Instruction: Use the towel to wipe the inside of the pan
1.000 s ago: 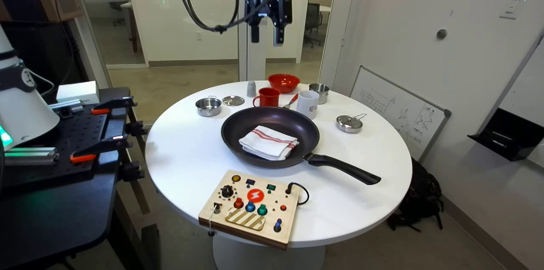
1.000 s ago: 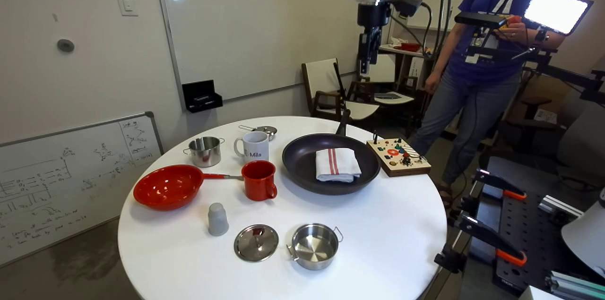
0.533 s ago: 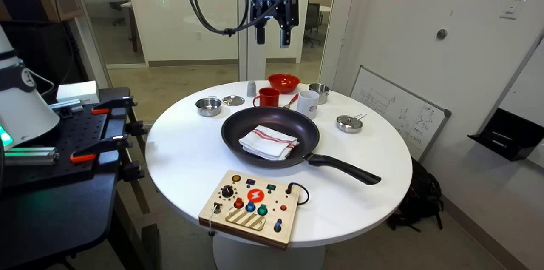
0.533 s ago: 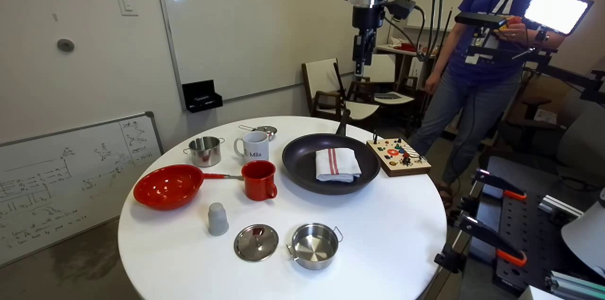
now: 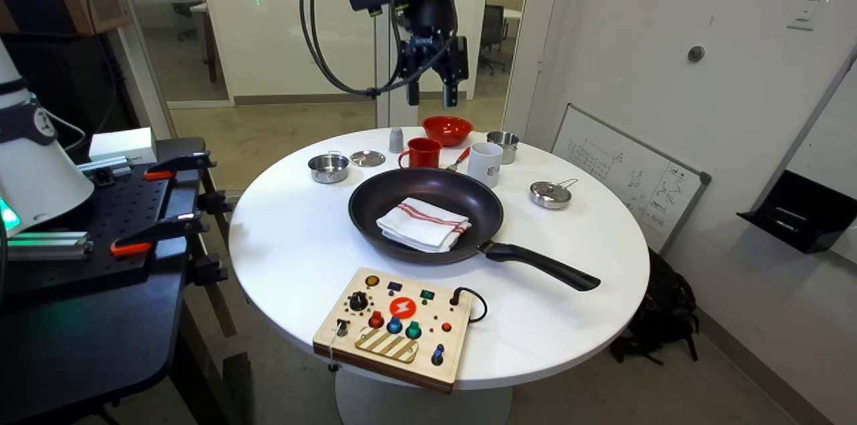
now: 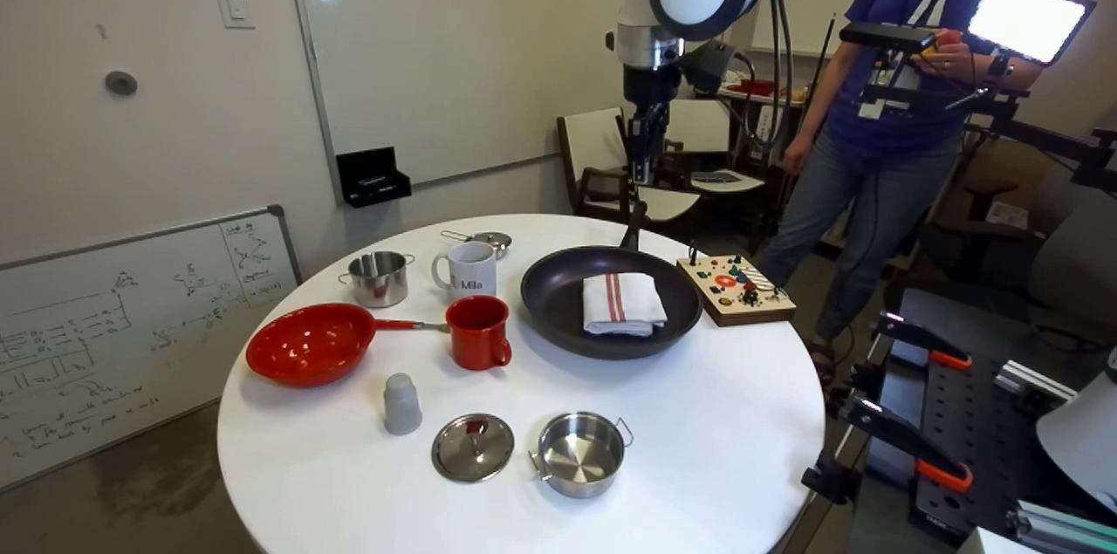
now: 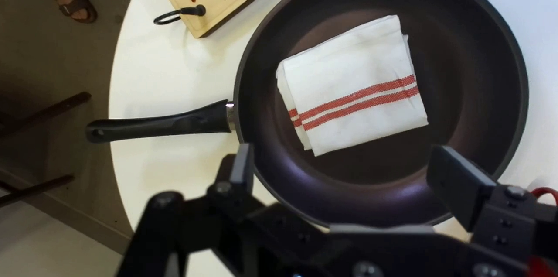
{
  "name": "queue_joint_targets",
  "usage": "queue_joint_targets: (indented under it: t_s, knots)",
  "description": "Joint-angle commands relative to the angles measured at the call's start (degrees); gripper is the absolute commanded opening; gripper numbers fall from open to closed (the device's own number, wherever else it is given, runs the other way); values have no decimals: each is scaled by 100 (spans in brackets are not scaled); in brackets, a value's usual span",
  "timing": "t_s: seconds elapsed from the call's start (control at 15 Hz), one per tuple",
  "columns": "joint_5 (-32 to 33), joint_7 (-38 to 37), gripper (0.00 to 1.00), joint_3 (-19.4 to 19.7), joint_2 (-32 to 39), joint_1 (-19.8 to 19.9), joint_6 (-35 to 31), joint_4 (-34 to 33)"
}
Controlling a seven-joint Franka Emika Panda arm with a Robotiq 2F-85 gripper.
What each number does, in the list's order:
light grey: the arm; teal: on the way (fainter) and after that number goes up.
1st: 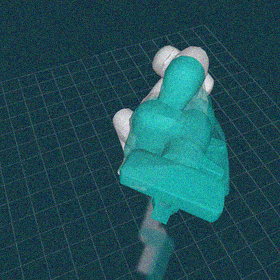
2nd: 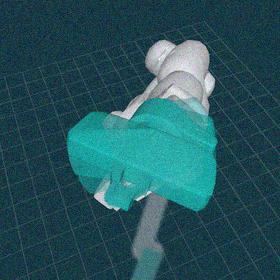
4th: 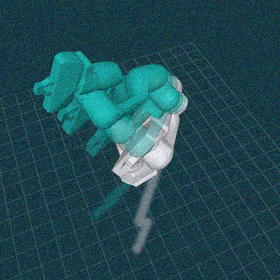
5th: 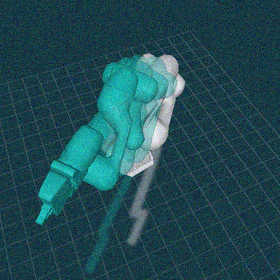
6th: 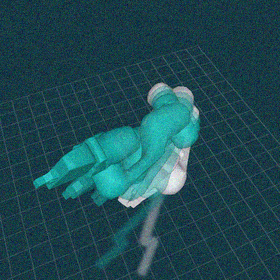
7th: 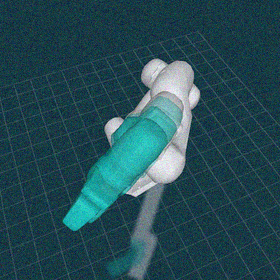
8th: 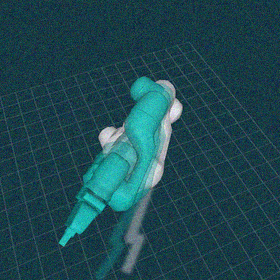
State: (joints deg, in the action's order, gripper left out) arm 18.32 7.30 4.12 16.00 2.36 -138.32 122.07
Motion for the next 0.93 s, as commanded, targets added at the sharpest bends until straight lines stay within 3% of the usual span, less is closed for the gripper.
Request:
queue_joint_targets:
  t_s: [0.0,0.4,0.87]
  knots:
    - [-59,-44,100,-69,632,-57,-310,-326]
    - [-679,599,100,-384,1497,195,-634,-939]
    - [-1355,1161,100,-668,2644,513,328,-2259]
